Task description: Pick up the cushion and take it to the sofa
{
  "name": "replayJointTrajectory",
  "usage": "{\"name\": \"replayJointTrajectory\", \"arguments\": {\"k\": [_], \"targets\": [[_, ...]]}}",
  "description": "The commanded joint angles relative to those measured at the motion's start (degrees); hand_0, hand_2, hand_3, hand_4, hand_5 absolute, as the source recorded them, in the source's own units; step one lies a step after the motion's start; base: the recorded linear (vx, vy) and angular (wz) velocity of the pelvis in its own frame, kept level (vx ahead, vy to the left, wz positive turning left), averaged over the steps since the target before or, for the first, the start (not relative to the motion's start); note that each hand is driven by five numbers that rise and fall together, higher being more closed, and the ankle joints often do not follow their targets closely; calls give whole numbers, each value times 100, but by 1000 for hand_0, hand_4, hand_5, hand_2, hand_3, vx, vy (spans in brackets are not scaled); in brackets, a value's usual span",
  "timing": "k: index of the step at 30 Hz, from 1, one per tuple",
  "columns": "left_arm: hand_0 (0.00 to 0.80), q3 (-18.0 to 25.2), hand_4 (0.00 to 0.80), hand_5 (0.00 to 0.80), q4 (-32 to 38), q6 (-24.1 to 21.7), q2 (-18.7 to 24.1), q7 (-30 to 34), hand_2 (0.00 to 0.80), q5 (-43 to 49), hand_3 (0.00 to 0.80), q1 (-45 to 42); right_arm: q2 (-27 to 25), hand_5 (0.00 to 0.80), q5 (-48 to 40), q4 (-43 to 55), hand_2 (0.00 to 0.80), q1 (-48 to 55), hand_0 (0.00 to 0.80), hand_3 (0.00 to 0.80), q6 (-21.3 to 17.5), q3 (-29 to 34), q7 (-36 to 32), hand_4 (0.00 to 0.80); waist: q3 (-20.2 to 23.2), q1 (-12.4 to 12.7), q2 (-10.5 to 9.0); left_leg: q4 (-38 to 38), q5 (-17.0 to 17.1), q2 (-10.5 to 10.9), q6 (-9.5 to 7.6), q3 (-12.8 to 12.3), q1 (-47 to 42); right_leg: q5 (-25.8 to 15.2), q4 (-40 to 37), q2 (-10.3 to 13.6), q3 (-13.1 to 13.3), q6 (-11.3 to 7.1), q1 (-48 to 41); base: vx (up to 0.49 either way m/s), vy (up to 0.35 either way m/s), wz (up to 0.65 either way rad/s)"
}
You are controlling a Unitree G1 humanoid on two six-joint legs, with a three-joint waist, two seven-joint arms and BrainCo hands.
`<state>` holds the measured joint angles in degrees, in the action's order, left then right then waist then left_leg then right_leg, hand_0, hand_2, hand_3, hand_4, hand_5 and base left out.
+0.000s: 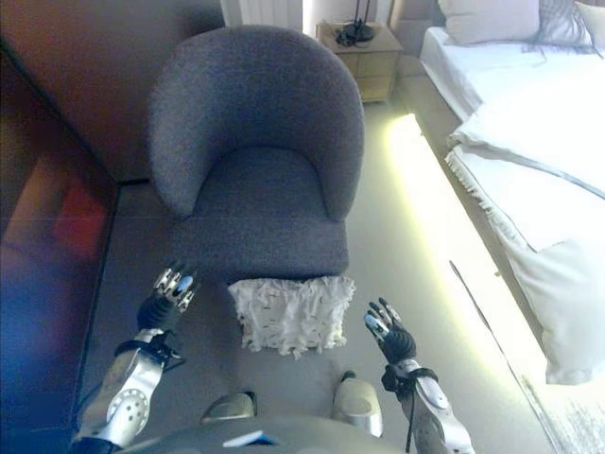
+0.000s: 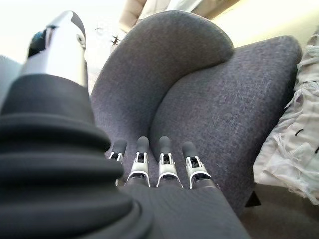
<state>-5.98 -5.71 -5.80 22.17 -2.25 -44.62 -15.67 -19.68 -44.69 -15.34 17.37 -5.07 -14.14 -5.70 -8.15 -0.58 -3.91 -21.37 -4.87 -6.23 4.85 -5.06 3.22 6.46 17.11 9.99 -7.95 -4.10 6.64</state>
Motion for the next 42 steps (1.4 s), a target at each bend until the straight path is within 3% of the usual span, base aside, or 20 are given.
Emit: {"name": "replayJointTrajectory", "arguments": {"k": [1, 5, 8, 10, 12, 15, 20, 23, 27, 31, 33, 36, 39, 42], "targets": [[0, -20, 0, 0, 400, -263, -54, 12, 0, -44, 0, 56, -279, 0, -203, 388, 0, 80, 0, 0, -303, 114, -112, 0, 52, -179, 54, -1623, 704, -219, -200, -145, 233, -563, -829, -206, -9, 217, -323, 213, -4, 8], [0, -97, 0, 0, 448, -326, -57, -1, 0, -25, 0, 33, -277, 0, -116, 413, 0, 148, 0, 0, -295, 122, -172, 0, -72, -97, 217, 287, 1244, -322, -39, -175, 265, -311, -831, -370, -34, 154, -572, 222, 88, 16], [0, -184, 0, 0, 393, -394, -35, 64, 0, 38, 0, 41, -320, 0, -143, 494, 0, 212, 0, 0, -373, 52, -184, 0, -194, 93, 351, 1724, 1611, -281, 180, 137, 442, -93, -859, -467, -73, 76, -869, 293, 86, 15], [0, -145, 0, 0, 361, -387, -50, 153, 0, 47, 0, -43, -330, 0, -161, 529, 0, 265, 0, 0, -341, 39, -182, 0, -245, 251, 332, 2267, 1649, -155, 205, 363, 543, -23, -1027, -467, 13, 40, -1224, 385, 59, -13], [0, -86, 0, 0, 381, -339, -70, 208, 0, 41, 0, -122, -327, 0, -153, 533, 0, 292, 0, 0, -308, 43, -198, 0, -243, 343, 323, 2504, 1601, -104, 201, 428, 580, 46, -1118, -455, 51, 27, -1427, 370, 85, -21], [0, -7, 0, 0, 341, -279, -71, 314, 0, -13, 0, -210, -242, 0, -65, 539, 0, 356, 0, 0, -326, 37, -204, 0, -185, 410, 339, 2331, 1415, -107, 174, 63, 744, 278, -1110, -346, -99, -6, -1733, 417, 143, 7], [0, 40, 0, 0, 363, -325, 102, 221, 0, -112, 0, -179, -154, 0, -75, 717, 0, 499, 0, 0, -239, 93, -100, 0, -69, 417, 258, 1779, 1029, 10, -27, -53, 886, 391, -881, -4, -271, -237, -1810, 360, 163, -16], [0, 100, 0, 0, 427, -293, 204, 237, 0, -87, 0, -170, -103, 0, -131, 866, 0, 597, 0, 0, -124, 137, -121, 0, 16, 443, 140, 1352, 746, 178, -239, -120, 977, 396, -656, 223, -341, -355, -1865, 365, 151, -46], [0, 63, 0, 0, 440, -203, 312, 328, 0, 31, 0, -175, 0, 0, -152, 832, 0, 625, 0, 0, -229, 91, -75, 0, 157, 479, 63, 1267, 517, 440, -531, -212, 939, -164, -42, 574, -352, -409, -1718, 311, 181, -17], [0, 5, 0, 0, 423, -86, 349, 337, 0, 130, 0, -136, 128, 0, -111, 764, 0, 634, 0, 0, -356, -23, 95, 0, 171, 491, 58, 1271, 191, 767, -822, -212, 709, -656, 1466, 1009, -285, -442, -1148, 229, 189, 4], [0, 15, 0, 0, 463, -19, 338, 308, 0, 174, 0, -133, 148, 0, -96, 776, 0, 648, 0, 0, -391, -93, 141, 0, 122, 479, 116, 1323, 108, 802, -891, -341, 519, -715, 1984, 1125, -311, -386, -718, 140, 157, -1], [0, 19, 0, 0, 488, 13, 339, 245, 0, 148, 0, -78, 171, 0, -94, 691, 0, 601, 0, 0, -491, -148, 167, 0, 45, 474, 177, 1354, 87, 743, -805, -481, 347, -530, 1322, 1071, -497, -267, -423, 96, -23, -20], [0, -104, 0, 0, 454, -184, 419, 123, 0, 96, 0, 74, 126, 0, -231, 500, 0, 402, 0, 0, -680, -156, 136, 0, -129, 417, 238, 1312, 49, 642, -661, -416, 285, -601, 234, 909, -521, -298, 18, 11, -154, -30], [0, -195, 0, 0, 506, -270, 446, 7, 0, 61, 0, 274, 89, 0, -268, 422, 0, 177, 0, 0, -731, -148, 147, 0, -286, 320, 154, 1270, -17, 643, -628, -383, 362, -1311, -771, 910, -358, -510, 343, -29, -168, -16]]}}
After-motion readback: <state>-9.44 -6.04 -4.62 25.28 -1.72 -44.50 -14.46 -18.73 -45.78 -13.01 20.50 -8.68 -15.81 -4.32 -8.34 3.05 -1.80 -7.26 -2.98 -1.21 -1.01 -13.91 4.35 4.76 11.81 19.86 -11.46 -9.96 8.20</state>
